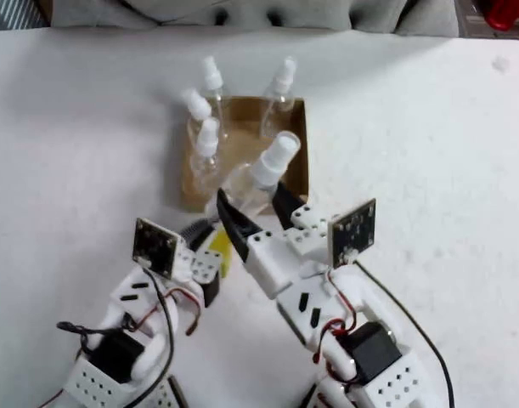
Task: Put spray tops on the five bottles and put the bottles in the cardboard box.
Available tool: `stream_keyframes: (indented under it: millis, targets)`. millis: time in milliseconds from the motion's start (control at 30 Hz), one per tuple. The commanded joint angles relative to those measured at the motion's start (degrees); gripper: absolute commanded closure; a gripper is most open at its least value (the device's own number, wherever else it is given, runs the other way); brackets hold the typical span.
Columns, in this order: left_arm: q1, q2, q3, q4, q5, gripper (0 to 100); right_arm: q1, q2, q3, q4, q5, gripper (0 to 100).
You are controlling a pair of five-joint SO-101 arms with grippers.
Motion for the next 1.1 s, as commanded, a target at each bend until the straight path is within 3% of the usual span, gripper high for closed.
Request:
stream_keyframes:
  millis: [0, 200, 500, 667, 900, 1067]
  targets:
    - [-1.19, -0.84, -1.05, -1.85, 0.35, 98, 0.57, 0.57, -2.20, -0.13, 1.05, 98.3]
    - [-4.35, -0.84, -1.67, -0.18, 0.26, 98, 7.25, 1.10, -2.11, -7.43, 1.23, 98.3]
    - [-18.68, -0.84, -5.45, 14.24, 0.18, 98, 13.05, 1.98, -1.76, -10.95, 1.32, 98.3]
    - [-26.07, -0.84, -5.10, 19.08, 0.00, 98, 14.20, 11.74, -3.16, -14.90, 1.32, 98.3]
    - [-35.12, -0.84, 1.85, 15.47, -10.73, 98, 18.77, 29.76, -7.47, -24.75, 1.32, 98.3]
    - [-39.60, -0.75, 3.08, 14.07, -12.04, 98, 20.70, 41.45, -12.22, -29.32, 1.32, 98.3]
